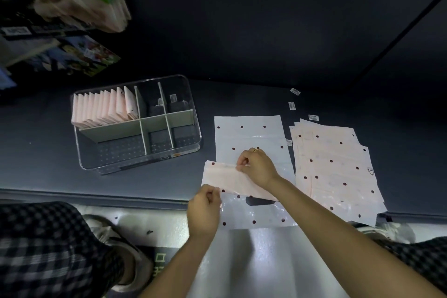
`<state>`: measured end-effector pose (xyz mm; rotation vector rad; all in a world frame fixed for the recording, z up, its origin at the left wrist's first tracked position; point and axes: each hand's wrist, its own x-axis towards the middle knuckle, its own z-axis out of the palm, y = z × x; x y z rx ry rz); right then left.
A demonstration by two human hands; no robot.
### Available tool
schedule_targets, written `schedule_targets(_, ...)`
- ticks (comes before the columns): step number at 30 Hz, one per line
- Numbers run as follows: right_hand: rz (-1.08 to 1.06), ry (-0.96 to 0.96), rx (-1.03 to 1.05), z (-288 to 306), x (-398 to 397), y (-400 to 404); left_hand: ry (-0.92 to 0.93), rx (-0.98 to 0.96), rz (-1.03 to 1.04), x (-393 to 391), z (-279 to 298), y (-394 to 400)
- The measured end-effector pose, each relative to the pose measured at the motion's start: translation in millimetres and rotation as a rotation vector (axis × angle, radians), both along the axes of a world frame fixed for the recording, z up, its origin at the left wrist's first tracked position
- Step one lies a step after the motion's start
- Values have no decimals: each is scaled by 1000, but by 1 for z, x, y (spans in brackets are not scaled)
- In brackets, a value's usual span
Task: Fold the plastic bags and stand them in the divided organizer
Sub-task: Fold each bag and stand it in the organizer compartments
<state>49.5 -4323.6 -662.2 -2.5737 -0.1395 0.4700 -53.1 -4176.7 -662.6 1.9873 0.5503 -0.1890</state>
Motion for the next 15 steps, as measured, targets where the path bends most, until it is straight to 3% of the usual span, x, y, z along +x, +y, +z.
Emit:
schedule_targets(3,-60,61,70,0,-3,2,217,-527,415,1,7,-22)
schedule_targets(6,-147,139,168,1,-10,1,288,-789,566,0,11,-31)
schedule_targets(15,-387,252,540,17,-32,7,251,-895,398,5,33,-28)
